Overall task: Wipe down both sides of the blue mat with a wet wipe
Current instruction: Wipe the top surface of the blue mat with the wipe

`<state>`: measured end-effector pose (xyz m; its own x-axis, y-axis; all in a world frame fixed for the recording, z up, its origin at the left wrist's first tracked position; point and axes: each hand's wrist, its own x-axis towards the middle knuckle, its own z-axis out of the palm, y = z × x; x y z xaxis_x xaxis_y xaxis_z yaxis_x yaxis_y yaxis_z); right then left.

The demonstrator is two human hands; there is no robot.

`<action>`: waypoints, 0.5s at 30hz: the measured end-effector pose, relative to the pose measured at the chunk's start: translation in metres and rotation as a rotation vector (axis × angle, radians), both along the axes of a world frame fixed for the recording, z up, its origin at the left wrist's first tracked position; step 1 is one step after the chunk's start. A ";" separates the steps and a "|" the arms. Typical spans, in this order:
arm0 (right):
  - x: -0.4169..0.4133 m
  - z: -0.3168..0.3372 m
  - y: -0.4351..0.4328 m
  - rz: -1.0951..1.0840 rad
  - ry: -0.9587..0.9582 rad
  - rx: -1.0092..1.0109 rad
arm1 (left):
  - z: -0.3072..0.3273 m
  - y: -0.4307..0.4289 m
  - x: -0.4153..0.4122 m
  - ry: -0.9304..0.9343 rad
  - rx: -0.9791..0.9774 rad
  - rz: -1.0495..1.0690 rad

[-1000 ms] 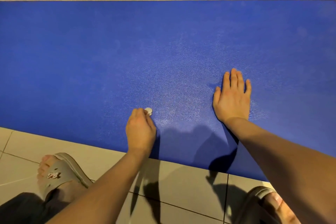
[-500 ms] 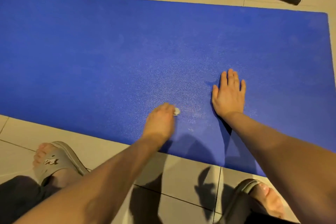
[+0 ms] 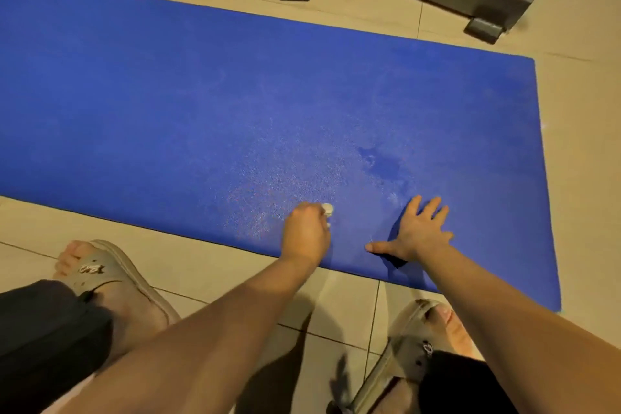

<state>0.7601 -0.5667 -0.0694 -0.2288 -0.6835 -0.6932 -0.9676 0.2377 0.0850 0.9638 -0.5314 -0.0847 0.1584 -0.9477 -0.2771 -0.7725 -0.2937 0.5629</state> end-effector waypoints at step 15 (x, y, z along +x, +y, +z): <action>0.014 0.002 -0.008 -0.005 0.041 0.073 | 0.000 -0.007 0.073 -0.200 -0.064 0.197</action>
